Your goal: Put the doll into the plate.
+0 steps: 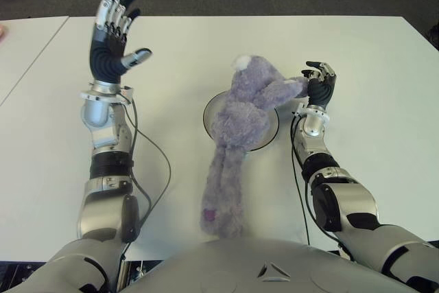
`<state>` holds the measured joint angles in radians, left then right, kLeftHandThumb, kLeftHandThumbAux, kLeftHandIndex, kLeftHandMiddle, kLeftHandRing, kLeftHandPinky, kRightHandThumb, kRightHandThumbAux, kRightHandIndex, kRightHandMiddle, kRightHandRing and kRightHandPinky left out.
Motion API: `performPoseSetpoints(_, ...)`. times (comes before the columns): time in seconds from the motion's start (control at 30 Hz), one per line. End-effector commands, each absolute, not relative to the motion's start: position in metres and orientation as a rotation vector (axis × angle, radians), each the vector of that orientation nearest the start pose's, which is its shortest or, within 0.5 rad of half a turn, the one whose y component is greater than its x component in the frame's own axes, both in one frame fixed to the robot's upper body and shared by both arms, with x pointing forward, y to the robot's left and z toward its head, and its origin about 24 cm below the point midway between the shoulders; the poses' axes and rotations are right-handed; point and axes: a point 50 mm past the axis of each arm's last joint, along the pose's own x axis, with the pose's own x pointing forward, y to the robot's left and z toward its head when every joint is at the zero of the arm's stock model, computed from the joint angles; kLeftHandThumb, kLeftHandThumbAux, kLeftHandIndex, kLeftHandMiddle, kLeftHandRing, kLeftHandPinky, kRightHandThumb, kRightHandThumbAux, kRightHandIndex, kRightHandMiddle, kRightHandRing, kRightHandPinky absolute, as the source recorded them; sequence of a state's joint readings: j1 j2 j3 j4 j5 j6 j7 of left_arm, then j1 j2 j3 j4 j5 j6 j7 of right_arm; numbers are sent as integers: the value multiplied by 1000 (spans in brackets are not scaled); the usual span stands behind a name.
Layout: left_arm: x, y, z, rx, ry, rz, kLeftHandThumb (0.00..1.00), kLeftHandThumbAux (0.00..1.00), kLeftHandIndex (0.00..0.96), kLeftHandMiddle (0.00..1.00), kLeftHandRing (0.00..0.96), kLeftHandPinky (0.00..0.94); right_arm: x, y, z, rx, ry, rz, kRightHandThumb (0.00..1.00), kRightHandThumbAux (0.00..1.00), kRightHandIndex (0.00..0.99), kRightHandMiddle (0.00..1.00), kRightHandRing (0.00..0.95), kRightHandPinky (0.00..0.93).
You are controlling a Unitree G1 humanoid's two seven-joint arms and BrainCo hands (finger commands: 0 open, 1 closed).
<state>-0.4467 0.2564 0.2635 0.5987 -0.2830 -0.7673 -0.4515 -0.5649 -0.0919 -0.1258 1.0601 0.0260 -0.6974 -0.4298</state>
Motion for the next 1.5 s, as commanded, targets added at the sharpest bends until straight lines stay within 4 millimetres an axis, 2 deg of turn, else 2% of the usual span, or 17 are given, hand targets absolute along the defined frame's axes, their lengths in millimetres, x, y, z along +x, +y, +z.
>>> performPoseSetpoints(0.03,307,228,44,114,-357,-39,0,774,29,5,0,0,197,-156,-105,-64,396,-406,943,681,429,377,454,357)
performPoseSetpoints(0.33,290,216,27,128,-375,20,0,799,9,0,0,11,198,-157,-105,-58,399,-412,943,681,429,373,454,347)
performPoseSetpoints(0.67,270,208,-3,108,-283,80,0,802,2,0,0,13,197,-160,-106,-68,407,-414,944,680,430,366,454,349)
performPoseSetpoints(1.2,247,199,-32,129,-160,122,0,773,21,2,0,39,197,-166,-106,-67,408,-422,945,679,431,357,456,356)
performPoseSetpoints(1.37,239,173,-48,102,-77,126,0,751,28,3,0,29,197,-167,-106,-66,408,-423,945,679,431,354,457,353)
performPoseSetpoints(1.5,233,160,-57,83,-24,130,0,709,27,1,0,21,197,-168,-105,-64,404,-423,946,679,431,352,458,362)
